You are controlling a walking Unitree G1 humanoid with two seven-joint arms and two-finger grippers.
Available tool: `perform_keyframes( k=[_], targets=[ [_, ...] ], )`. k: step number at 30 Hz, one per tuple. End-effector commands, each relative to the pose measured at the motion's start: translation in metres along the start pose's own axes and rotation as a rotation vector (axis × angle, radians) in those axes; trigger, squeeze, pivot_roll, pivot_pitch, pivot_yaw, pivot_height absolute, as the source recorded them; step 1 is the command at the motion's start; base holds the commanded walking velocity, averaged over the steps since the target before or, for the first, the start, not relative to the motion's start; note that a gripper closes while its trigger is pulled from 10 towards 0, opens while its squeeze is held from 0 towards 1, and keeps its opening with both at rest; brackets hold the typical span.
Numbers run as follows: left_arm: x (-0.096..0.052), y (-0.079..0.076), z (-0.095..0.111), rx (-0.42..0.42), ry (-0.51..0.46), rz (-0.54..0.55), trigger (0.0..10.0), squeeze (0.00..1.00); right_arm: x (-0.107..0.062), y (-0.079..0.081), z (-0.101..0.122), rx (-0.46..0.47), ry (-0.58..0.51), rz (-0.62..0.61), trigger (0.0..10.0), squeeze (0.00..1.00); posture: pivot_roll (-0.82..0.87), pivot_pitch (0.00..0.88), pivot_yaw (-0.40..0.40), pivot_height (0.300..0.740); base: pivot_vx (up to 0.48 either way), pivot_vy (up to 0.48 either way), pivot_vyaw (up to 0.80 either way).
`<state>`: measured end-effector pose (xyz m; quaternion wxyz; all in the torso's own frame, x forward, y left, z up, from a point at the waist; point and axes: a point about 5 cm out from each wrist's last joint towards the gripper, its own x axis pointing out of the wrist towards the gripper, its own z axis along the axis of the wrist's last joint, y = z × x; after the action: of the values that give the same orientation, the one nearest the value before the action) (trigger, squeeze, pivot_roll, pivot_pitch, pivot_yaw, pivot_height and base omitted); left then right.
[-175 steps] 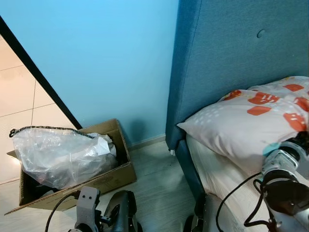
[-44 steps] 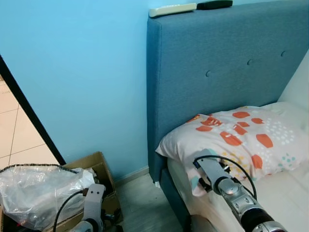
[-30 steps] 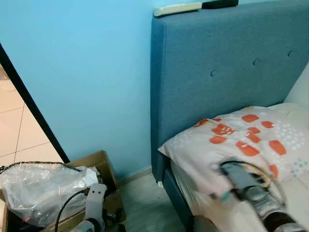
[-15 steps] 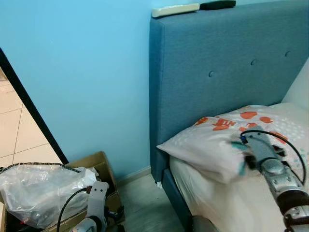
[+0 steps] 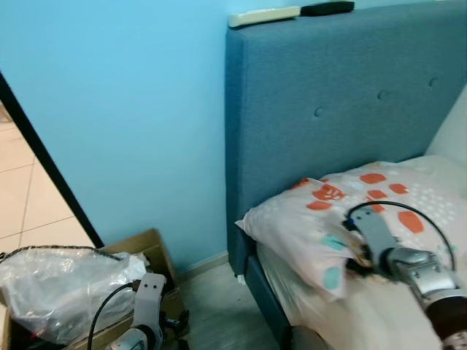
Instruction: Clean up the room
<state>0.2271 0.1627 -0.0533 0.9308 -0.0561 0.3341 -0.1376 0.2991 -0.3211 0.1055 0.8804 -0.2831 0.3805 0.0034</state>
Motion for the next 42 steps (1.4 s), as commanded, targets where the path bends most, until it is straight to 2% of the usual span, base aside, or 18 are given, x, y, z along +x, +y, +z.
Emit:
perform_keyframes(
  k=[1,5,11,12,13,15,16,18,19,20,21,22,23,29,33,37,39,42],
  targets=[
    [-0.002,0.001,-0.005,-0.002,0.023,0.0,10.0,0.0,-0.002,-0.007,-0.001,-0.025,0.028,-0.062,10.0,0.0,0.09,0.056,-0.001,0.598,0.0,0.0,0.0],
    [-0.002,0.0,-0.005,-0.004,0.023,-0.002,10.0,0.0,-0.006,-0.013,0.0,-0.036,0.042,-0.091,10.0,0.0,0.09,0.056,-0.001,0.598,0.0,0.0,0.0],
    [-0.001,-0.001,-0.006,-0.008,0.026,-0.009,10.0,0.0,-0.023,-0.032,0.0,-0.065,0.085,-0.154,10.0,0.0,0.09,0.057,-0.001,0.598,0.0,0.0,0.0],
    [-0.001,-0.001,-0.006,-0.008,0.026,-0.009,10.0,0.0,-0.023,-0.032,0.0,-0.065,0.085,-0.154,10.0,0.0,0.09,0.057,-0.001,0.598,0.0,0.0,0.0],
    [-0.001,-0.001,-0.006,-0.009,0.029,-0.012,10.0,0.0,-0.034,-0.035,0.003,-0.077,0.075,-0.12,10.0,0.0,0.09,0.059,-0.002,0.598,0.0,0.0,0.0],
    [-0.001,-0.001,-0.006,-0.009,0.029,-0.012,10.0,0.0,-0.034,-0.035,0.003,-0.077,0.075,-0.12,10.0,0.0,0.09,0.059,-0.002,0.598,0.0,0.0,0.0],
    [-0.001,-0.002,-0.007,-0.011,0.033,-0.016,10.0,0.0,-0.043,-0.034,0.006,-0.091,0.057,-0.067,10.0,0.0,0.09,0.058,-0.001,0.598,0.0,0.0,0.0],
    [-0.001,-0.002,-0.007,-0.011,0.033,-0.016,10.0,0.0,-0.043,-0.034,0.006,-0.091,0.057,-0.067,10.0,0.0,0.09,0.058,-0.001,0.598,0.0,0.0,0.0],
    [-0.001,-0.002,-0.007,-0.013,0.037,-0.021,10.0,0.0,-0.054,-0.028,0.01,-0.118,0.023,0.031,10.0,0.0,0.09,0.06,-0.002,0.598,0.0,0.0,0.0],
    [-0.001,-0.002,-0.007,-0.013,0.037,-0.021,10.0,0.0,-0.054,-0.028,0.01,-0.118,0.023,0.031,10.0,0.0,0.09,0.06,-0.002,0.598,0.0,0.0,0.0],
    [-0.002,-0.002,-0.008,-0.014,0.041,-0.025,10.0,0.0,-0.065,-0.021,0.011,-0.143,-0.01,0.133,10.0,0.0,0.08,0.06,-0.002,0.598,0.0,0.0,0.0],
    [-0.002,-0.002,-0.008,-0.014,0.041,-0.025,10.0,0.0,-0.065,-0.021,0.011,-0.143,-0.01,0.133,10.0,0.0,0.08,0.06,-0.002,0.598,0.0,0.0,0.0],
    [-0.002,-0.002,-0.009,-0.014,0.043,-0.028,10.0,0.0,-0.073,-0.014,0.01,-0.172,-0.026,0.215,10.0,0.0,0.08,0.06,-0.003,0.598,0.0,0.0,0.0],
    [-0.002,-0.003,-0.011,-0.018,0.053,-0.038,10.0,0.0,-0.088,-0.008,-0.01,-0.194,0.039,0.298,10.0,0.0,0.06,0.065,-0.004,0.598,0.0,0.0,0.0],
    [-0.002,-0.004,-0.011,-0.019,0.056,-0.042,10.0,0.0,-0.093,-0.004,-0.011,-0.192,0.043,0.321,10.0,0.0,0.06,0.066,-0.002,0.598,0.0,0.0,0.0],
    [-0.002,-0.005,-0.011,-0.019,0.058,-0.048,10.0,0.0,-0.104,0.001,0.005,-0.155,-0.094,0.383,10.0,0.0,0.06,0.066,-0.004,0.598,0.0,0.0,0.0],
    [-0.001,-0.005,-0.011,-0.019,0.059,-0.05,10.0,0.0,-0.104,-0.007,0.017,-0.144,-0.174,0.327,10.0,0.0,0.06,0.066,-0.004,0.598,0.0,0.0,0.0],
    [-0.001,-0.005,-0.011,-0.021,0.059,-0.05,10.0,0.0,-0.1,-0.015,0.02,-0.116,-0.2,0.265,10.0,0.0,0.06,0.067,-0.005,0.598,0.0,0.0,0.0]
  ],
)
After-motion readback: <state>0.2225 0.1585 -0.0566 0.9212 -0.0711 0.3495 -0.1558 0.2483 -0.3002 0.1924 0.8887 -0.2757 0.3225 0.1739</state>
